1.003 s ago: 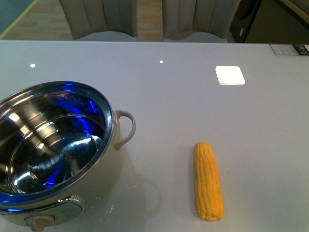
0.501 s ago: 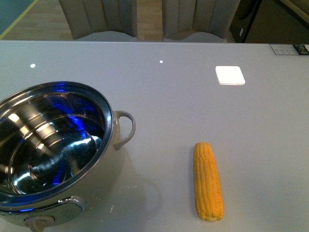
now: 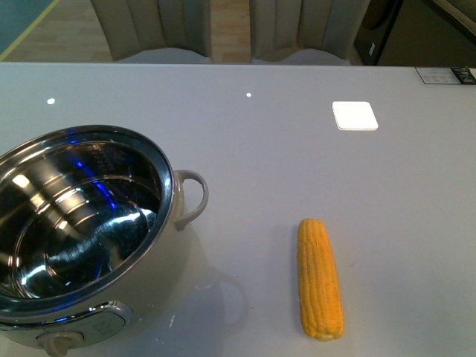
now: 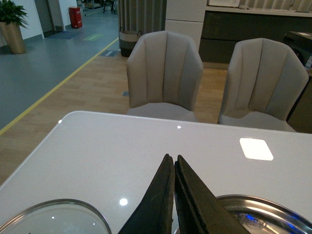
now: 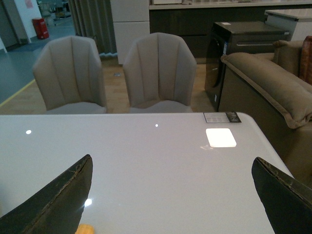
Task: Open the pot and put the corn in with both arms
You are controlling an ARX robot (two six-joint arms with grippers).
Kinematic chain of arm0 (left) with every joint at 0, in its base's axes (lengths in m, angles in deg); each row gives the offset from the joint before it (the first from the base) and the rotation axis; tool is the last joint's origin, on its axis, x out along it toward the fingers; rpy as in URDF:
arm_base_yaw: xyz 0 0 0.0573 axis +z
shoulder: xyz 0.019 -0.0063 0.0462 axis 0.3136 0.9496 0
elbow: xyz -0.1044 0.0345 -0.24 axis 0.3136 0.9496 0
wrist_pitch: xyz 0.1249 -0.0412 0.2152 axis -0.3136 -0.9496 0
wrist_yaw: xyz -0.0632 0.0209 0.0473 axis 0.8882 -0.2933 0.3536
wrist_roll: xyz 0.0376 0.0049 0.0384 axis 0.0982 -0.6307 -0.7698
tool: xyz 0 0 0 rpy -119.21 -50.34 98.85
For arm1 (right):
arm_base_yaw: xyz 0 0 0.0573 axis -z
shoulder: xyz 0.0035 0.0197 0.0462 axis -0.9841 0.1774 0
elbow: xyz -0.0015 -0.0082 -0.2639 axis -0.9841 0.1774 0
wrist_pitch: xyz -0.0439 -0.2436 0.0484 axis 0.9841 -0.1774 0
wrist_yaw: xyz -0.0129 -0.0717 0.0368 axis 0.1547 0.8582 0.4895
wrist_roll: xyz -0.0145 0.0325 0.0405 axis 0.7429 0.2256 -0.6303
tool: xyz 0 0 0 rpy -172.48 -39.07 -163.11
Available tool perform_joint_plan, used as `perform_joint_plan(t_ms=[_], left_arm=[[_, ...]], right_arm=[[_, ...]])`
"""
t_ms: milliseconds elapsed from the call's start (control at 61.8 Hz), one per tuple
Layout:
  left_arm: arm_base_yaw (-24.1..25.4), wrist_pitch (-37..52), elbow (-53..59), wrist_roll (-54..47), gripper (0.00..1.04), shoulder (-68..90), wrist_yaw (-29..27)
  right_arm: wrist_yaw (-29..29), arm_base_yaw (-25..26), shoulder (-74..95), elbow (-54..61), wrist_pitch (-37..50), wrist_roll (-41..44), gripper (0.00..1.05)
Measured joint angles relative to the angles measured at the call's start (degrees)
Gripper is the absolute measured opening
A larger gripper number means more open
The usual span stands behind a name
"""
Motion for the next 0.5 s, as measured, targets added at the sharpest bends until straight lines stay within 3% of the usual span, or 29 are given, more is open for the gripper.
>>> perform_joint_plan(t_ms=[501], left_arm=[[-10.4,-27.5,5.9,0.0,0.03,-34.0,-9.6]], right_arm=[[0.0,0.0,0.0,0.0,0.0,0.0,0.96]])
